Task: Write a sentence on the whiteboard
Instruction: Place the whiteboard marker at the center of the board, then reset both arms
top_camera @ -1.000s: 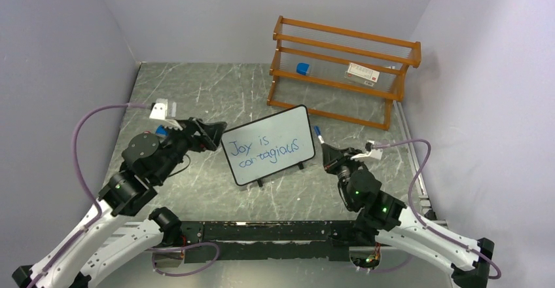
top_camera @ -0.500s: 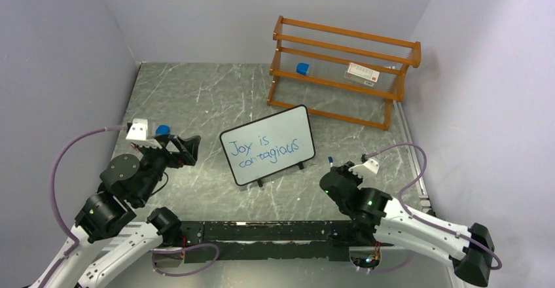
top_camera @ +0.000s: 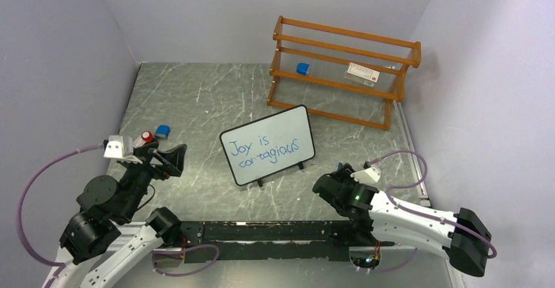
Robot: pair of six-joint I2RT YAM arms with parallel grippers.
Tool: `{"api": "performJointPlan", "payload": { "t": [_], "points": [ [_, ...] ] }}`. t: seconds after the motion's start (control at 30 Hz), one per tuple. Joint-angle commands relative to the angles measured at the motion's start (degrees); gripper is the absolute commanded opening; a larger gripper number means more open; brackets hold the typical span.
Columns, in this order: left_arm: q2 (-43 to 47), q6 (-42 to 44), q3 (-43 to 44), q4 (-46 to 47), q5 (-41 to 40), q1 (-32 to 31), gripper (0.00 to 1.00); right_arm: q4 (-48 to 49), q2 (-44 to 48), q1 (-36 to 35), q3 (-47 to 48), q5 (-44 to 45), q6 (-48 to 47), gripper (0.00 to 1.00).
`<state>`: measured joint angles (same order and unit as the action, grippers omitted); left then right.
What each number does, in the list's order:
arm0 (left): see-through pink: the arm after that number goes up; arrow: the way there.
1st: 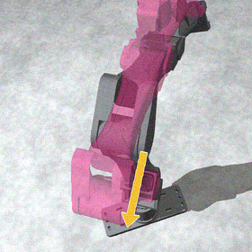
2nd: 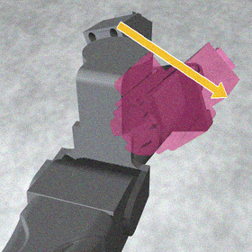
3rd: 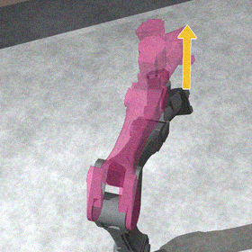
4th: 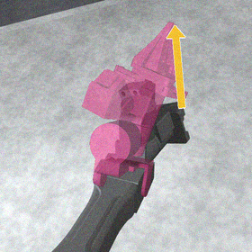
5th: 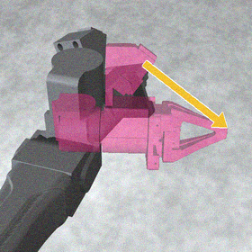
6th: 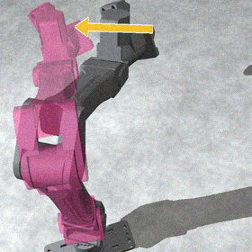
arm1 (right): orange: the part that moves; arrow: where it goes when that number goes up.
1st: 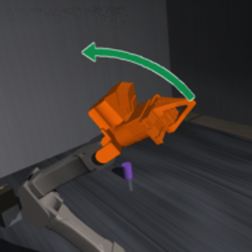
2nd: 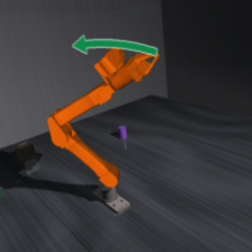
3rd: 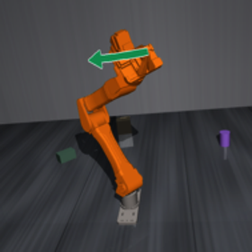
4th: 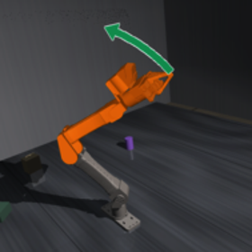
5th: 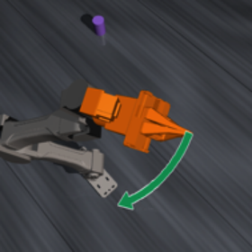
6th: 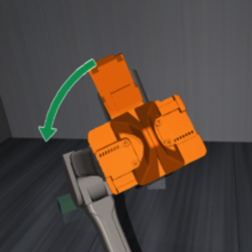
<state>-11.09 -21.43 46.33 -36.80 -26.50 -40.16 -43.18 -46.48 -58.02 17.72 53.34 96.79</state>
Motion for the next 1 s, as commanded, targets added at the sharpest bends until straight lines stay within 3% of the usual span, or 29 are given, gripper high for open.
{"api": "performJointPlan", "payload": {
  "t": [0.0,0.23,0.3,0.33,0.6,0.97],
  "points": [
    [0.9,-0.5,1.8,-2.2,0.1,0.3,0.98,-5.7,4.6,0.1,4.3,1.5,0.1,0.63],
    [-0.2,0.7,6.3,-4.6,0.0,0.3,0.97,-18.7,9.9,0.2,19.9,2.4,-15.6,0.77],
    [-0.3,1.5,8.1,-5.5,-0.6,0.3,0.98,-20.8,11.5,0.1,24.5,2.5,-21.8,0.97],
    [-0.3,1.8,8.9,-6.1,-1.2,0.3,0.97,-21.1,12.6,0.1,26.7,2.4,-25.3,0.99],
    [2.7,3.9,13.3,-9.6,-7.5,0.3,0.98,-14.6,24.7,0.2,36.6,-1.0,-50.0,1.00],
    [6.9,6.5,14.7,-9.4,-11.7,0.3,0.97,-11.0,35.9,0.1,36.8,-2.2,-58.4,1.00]
  ]
}}
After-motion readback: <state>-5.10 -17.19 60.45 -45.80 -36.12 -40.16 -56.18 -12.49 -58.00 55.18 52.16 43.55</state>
